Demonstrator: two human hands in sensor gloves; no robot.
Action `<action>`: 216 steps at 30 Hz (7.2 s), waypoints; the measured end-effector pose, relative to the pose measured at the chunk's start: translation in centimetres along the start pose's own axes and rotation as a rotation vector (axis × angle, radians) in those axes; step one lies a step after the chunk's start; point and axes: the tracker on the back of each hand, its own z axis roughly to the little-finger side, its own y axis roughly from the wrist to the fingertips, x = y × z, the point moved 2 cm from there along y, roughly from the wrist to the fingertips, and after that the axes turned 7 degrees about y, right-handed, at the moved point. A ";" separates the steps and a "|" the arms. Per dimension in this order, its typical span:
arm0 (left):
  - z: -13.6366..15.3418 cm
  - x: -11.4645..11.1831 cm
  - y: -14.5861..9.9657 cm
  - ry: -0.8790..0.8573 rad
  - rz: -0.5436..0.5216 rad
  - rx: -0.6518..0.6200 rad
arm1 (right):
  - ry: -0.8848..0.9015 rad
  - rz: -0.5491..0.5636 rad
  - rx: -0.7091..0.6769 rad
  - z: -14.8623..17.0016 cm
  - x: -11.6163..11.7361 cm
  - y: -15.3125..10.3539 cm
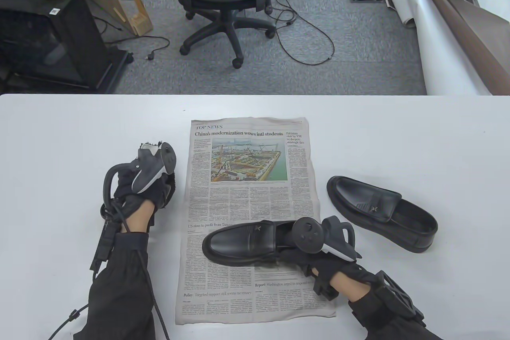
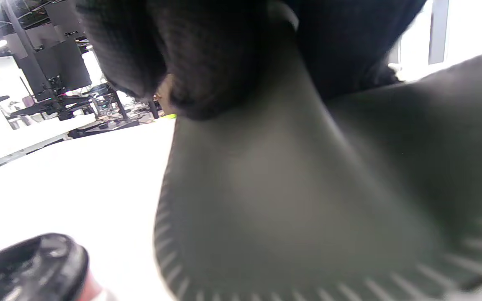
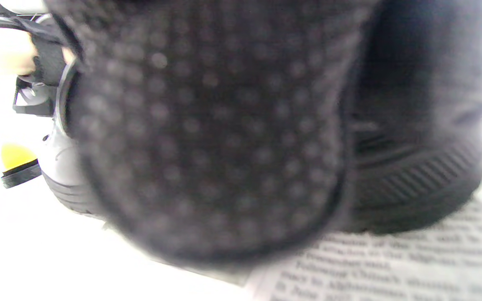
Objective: Dip and apply built-in sponge shoe polish on shoes
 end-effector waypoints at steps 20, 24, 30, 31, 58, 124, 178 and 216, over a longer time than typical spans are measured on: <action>3.5 3.1 -4.9 -0.040 -0.082 0.029 | -0.009 0.031 0.033 0.0 -0.1 -0.1; 5.5 2.0 -7.1 -0.036 0.036 0.022 | -0.017 0.040 0.040 0.0 -0.1 -0.2; 7.3 -1.9 -9.0 0.022 0.224 0.019 | -0.022 0.046 0.045 0.0 -0.1 -0.2; 7.4 -2.4 -9.2 0.009 0.237 0.011 | -0.020 0.045 0.047 0.0 0.0 -0.2; 9.4 -6.9 -9.1 -0.079 0.352 -0.003 | -0.018 0.049 0.037 -0.1 0.0 -0.3; -8.0 1.8 -15.4 -0.166 -0.131 -0.527 | -0.019 0.053 0.013 0.0 0.0 -0.5; -7.0 1.5 -15.7 -0.170 -0.097 -0.476 | -0.024 0.057 0.005 -0.1 -0.1 -0.4; -6.7 1.4 -15.0 -0.229 -0.020 -0.516 | -0.023 0.062 0.013 0.0 -0.1 -0.3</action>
